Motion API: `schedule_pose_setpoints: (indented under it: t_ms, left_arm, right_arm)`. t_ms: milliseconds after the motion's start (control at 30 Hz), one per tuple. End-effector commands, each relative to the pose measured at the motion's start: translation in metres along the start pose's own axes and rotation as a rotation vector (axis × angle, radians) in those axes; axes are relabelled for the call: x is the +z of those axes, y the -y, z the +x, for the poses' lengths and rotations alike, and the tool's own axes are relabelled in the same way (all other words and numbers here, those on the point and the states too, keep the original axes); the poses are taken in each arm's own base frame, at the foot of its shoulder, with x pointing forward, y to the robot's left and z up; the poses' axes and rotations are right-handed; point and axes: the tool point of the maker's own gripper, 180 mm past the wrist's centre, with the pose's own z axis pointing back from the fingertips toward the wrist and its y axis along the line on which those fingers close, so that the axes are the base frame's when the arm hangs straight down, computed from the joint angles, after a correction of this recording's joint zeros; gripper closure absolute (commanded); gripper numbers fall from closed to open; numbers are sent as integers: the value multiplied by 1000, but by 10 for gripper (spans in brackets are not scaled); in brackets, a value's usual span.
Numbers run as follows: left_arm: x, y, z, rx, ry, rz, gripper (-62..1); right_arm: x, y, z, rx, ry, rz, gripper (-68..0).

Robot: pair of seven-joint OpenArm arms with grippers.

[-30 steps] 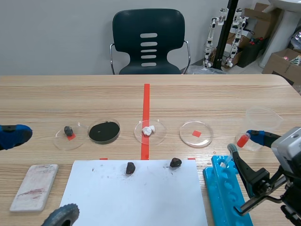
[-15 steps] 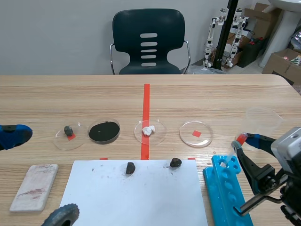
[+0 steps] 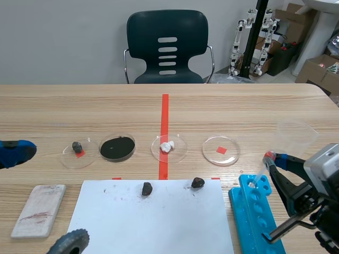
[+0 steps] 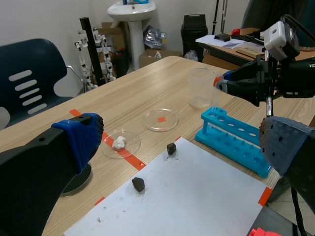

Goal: Pick up the dropper by the top with the right hand

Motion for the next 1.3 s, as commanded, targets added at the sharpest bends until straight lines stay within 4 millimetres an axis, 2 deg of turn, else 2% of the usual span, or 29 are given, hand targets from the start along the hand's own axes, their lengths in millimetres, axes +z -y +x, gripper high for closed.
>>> schedule_pose_setpoints:
  t_ms: [0,300,633,1067,1267]
  left_arm:
    - [0,-1,4,8,20,14,-623]
    - [0,-1,4,8,20,14,-623]
    - [0,-1,4,8,20,14,-623]
    - [0,-1,4,8,20,14,-623]
    - [0,-1,4,8,20,14,-623]
  right_arm:
    - [-2,5,6,1,21,-16,-10]
    - [0,5,14,-20,68,-25,-10]
    - [5,-2,47,-27,148,-13,-10]
    - [18,-14,78,-30,165,0,-10]
    - [26,-17,100,-24,192,-13,-10]
